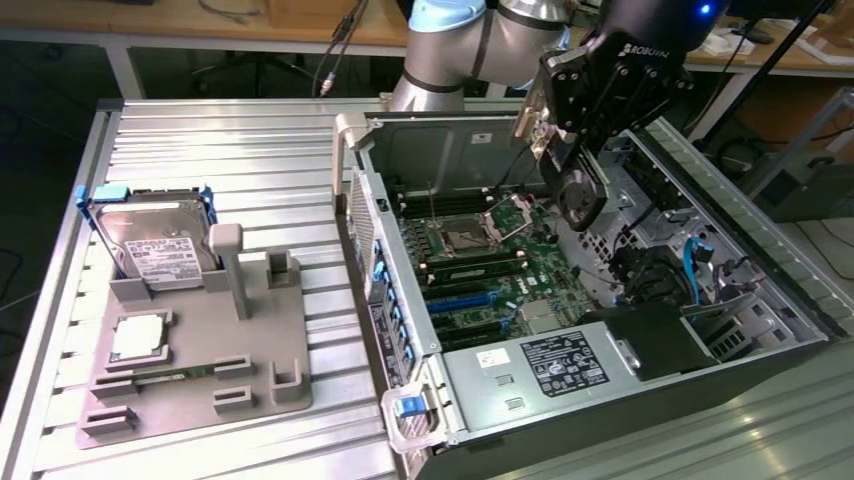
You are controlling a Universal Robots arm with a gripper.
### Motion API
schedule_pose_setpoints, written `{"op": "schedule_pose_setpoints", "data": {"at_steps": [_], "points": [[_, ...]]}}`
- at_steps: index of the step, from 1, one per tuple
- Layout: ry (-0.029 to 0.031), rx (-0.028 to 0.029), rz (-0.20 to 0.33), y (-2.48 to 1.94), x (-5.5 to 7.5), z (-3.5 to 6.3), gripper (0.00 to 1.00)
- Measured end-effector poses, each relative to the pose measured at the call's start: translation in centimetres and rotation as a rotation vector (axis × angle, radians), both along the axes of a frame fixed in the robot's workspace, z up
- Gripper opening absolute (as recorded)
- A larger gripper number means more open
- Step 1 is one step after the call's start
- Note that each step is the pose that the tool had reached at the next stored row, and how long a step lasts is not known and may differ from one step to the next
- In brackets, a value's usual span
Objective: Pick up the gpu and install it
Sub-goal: 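Pick up the gpu and move the gpu toward the slot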
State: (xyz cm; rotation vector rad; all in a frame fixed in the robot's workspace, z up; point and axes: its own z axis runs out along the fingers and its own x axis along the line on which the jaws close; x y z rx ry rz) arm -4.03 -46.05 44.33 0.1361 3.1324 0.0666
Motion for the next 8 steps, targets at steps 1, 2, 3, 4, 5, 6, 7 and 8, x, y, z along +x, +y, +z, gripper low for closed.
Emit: {"op": "schedule_pose_setpoints", "data": {"at_steps": [1, 2, 3, 4, 5, 6, 7, 8], "points": [[0.0, 0.0, 0.0, 0.0, 0.01, 0.0, 0.27], [0.0, 0.0, 0.0, 0.0, 0.02, 0.0, 0.27], [0.0, 0.0, 0.0, 0.0, 0.02, 0.0, 0.27], [0.0, 0.0001, 0.0, 0.0, 0.02, 0.0, 0.27], [0.0, 0.0, 0.0, 0.0, 0.04, 0.0, 0.27], [0.0, 0.0001, 0.0, 0.0, 0.07, 0.0, 0.27], [0.0, 0.0001, 0.0, 0.0, 0.11, -0.01, 0.27], [-0.0001, 0.0, 0.0, 0.0, 0.16, 0.0, 0.27]]}}
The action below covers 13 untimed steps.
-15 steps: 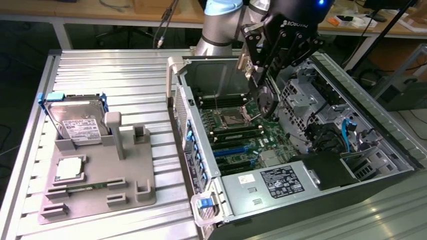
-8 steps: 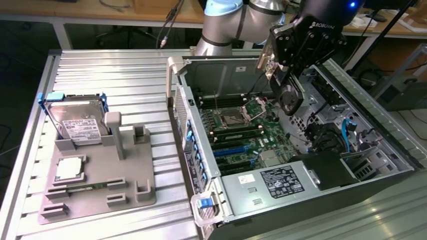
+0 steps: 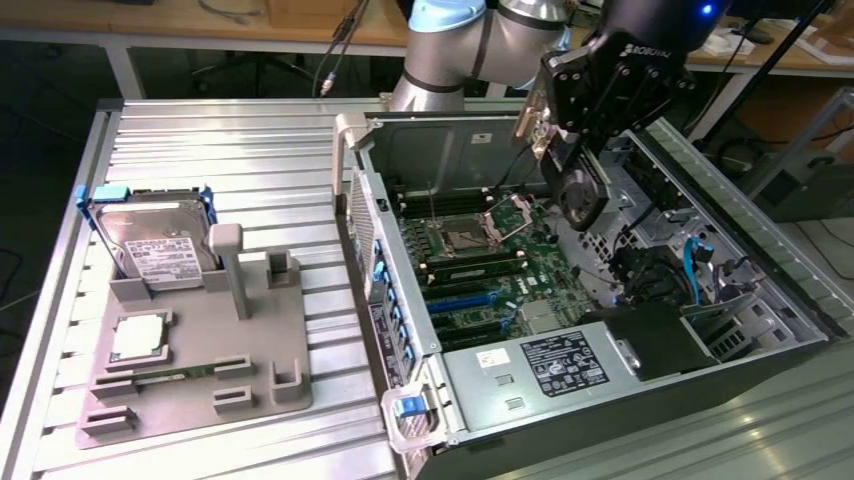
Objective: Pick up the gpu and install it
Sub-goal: 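Pick up the gpu and move the gpu toward the slot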
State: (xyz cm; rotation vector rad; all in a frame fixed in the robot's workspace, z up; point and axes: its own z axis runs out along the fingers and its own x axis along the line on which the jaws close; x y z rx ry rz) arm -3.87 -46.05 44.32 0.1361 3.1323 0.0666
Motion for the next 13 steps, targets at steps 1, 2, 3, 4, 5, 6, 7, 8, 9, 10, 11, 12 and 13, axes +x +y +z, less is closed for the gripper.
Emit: {"op": "schedule_pose_setpoints", "data": {"at_steps": [1, 2, 3, 4, 5, 6, 7, 8, 9, 10, 11, 12, 13], "points": [[0.0001, 0.0, 0.0, 0.0, 0.04, 0.0, 0.27], [0.0, 0.0, 0.0, 0.0, 0.08, 0.0, 0.27], [0.0001, 0.0, 0.0, 0.0, 0.11, 0.0, 0.27], [0.0001, 0.0001, 0.0, 0.0, 0.15, 0.0, 0.27], [0.0001, 0.0, 0.0, 0.0, 0.17, 0.0, 0.27], [0.0001, 0.0, 0.0, 0.0, 0.21, 0.0, 0.27], [0.0, 0.0, 0.0, 0.0, 0.23, 0.0, 0.27], [0.0001, 0.0, 0.0, 0.0, 0.26, 0.0, 0.27], [0.0001, 0.0, 0.0, 0.0, 0.28, 0.0, 0.27], [0.0001, 0.0, 0.0, 0.0, 0.31, 0.0, 0.27], [0.0001, 0.0, 0.0, 0.0, 0.33, 0.0, 0.27], [0.0001, 0.0001, 0.0, 0.0, 0.35, 0.0, 0.27], [0.0, 0.0, 0.0, 0.0, 0.38, 0.0, 0.27]]}}
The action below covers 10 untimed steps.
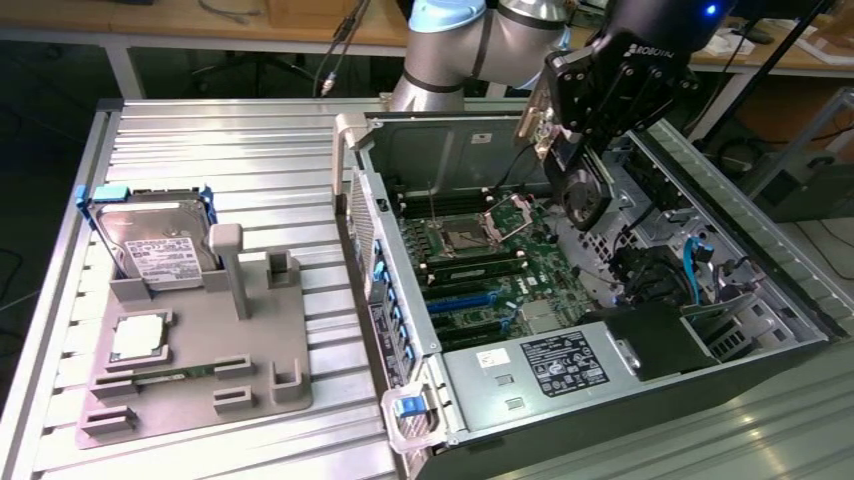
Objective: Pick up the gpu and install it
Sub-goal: 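Pick up the gpu and move the gpu toward the slot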
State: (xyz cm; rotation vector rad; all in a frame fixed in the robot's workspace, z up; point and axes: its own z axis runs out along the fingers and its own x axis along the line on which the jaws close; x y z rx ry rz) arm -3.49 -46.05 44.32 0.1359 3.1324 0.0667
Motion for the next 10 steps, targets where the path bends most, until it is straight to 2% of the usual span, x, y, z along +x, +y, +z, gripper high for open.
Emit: {"op": "schedule_pose_setpoints", "data": {"at_steps": [10], "points": [[0.0, 0.0, 0.0, 0.0, 0.64, 0.0, 0.27]]}}
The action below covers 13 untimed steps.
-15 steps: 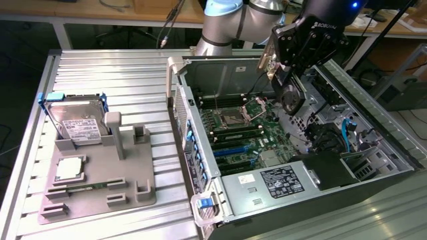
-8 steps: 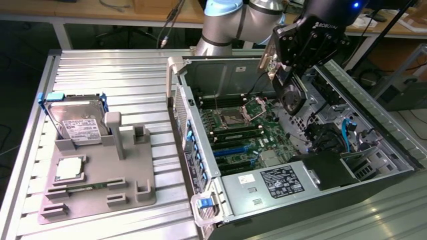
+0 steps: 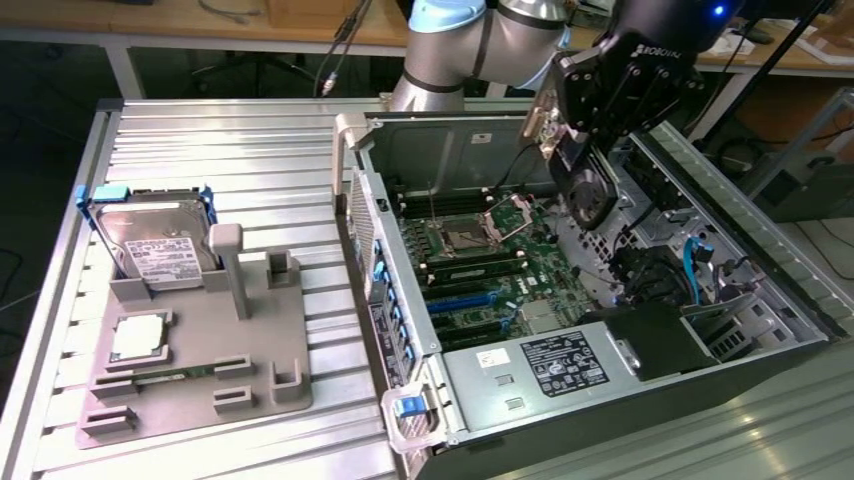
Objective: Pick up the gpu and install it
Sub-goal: 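Pick up the gpu and move the gpu toward the slot, then insert the gpu into the slot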
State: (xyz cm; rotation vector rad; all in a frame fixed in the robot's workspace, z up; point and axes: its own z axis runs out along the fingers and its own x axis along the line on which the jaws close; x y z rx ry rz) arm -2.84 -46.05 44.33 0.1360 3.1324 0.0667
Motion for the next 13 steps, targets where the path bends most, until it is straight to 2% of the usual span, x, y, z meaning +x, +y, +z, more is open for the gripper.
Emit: {"op": "schedule_pose_setpoints", "data": {"at_steps": [5, 13], "points": [[0.0, 0.0, 0.0, 0.0, 0.44, 0.0, 0.27], [0.0, 0.0, 0.002, 0.0, 0.46, 0.0, 0.27]]}}
